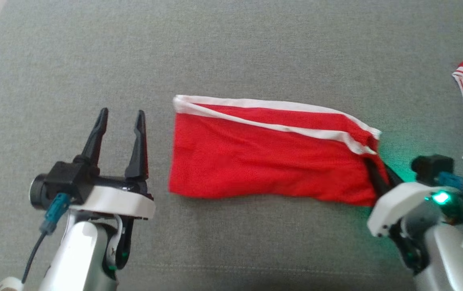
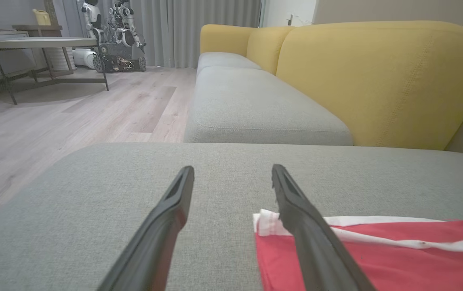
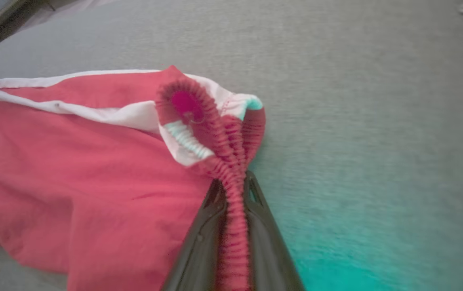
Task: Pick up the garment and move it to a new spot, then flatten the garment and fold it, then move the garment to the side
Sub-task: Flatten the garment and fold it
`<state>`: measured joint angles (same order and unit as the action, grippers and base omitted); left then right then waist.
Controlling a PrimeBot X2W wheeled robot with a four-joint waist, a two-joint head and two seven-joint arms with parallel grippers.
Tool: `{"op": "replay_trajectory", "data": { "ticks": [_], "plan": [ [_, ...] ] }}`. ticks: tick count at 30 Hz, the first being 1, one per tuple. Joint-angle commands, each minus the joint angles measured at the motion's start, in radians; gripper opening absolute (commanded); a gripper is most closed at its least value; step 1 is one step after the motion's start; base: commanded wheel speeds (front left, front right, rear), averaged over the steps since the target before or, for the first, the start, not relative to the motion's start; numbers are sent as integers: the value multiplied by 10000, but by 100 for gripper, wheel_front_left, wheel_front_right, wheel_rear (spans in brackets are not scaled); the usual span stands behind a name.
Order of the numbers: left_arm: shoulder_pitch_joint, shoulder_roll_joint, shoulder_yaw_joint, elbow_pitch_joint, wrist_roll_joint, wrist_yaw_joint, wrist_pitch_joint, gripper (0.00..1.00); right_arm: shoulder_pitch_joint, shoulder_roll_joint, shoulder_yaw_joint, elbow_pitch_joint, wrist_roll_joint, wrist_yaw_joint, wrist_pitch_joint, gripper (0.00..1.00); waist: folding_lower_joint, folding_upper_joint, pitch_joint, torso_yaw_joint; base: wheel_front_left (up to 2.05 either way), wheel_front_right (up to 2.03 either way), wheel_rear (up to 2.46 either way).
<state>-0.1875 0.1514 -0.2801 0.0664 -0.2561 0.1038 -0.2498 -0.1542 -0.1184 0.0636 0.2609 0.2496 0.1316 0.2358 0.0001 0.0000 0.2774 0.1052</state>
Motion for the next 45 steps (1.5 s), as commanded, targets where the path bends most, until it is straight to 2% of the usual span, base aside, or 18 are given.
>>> {"op": "replay_trajectory", "data": {
  "ticks": [1,5,9,17,22,26,29,31,35,42,43,44,45],
  "plan": [
    [-159,85,399,-277,89,-72,-120,100,249,-326,-11,-320,43,-9,114,0,-1,0,-41,-38,0,0,0],
    [-92,6,510,-256,161,-131,-120,100,467,-775,-72,-856,352,-9,555,0,-1,0,-164,-109,0,0,0],
    [-3,-65,588,-240,163,-182,-120,100,491,-883,6,-1538,1197,-9,1307,0,-1,0,-267,-165,0,0,0],
    [53,-188,623,-167,245,-280,-120,100,274,-176,-345,-3512,4620,-9,3953,0,-1,0,-465,33,0,0,0],
    [19,-256,637,-150,302,-344,-120,100,-336,394,-63,-3693,5960,-9,4884,0,-1,0,-463,331,0,0,0],
    [-17,-310,637,-136,323,-396,-120,100,-767,593,447,-3207,6413,-9,4732,0,-1,0,-424,571,0,0,0],
    [-49,-371,636,-111,340,-448,-120,100,-1192,665,1246,-2443,6817,-9,4264,0,-1,0,-371,827,0,0,0],
    [-72,-411,626,-101,358,-482,-120,100,-1470,674,1965,-1897,7384,-9,3741,0,-1,0,-309,1009,0,0,0],
    [-138,-488,624,-75,385,-547,-120,100,-2175,678,3367,-679,7808,-9,2675,0,-1,0,-152,1310,0,0,0],
    [-211,-618,689,-8,413,-640,-120,100,-3267,680,4680,1209,8054,-9,905,0,-1,0,12,1528,0,0,0],
    [-214,-631,702,2,426,-650,-120,100,-3385,680,4856,1370,8116,-9,750,11,-1,0,20,1520,0,0,0],
    [-213,-643,716,11,442,-655,-120,100,-3496,680,5021,1500,8169,-9,595,53,-1,0,25,1500,0,0,0],
    [-211,-653,731,21,460,-658,-120,100,-3605,680,5198,1573,8200,-9,433,100,-1,0,26,1473,0,0,0]
  ]
}}
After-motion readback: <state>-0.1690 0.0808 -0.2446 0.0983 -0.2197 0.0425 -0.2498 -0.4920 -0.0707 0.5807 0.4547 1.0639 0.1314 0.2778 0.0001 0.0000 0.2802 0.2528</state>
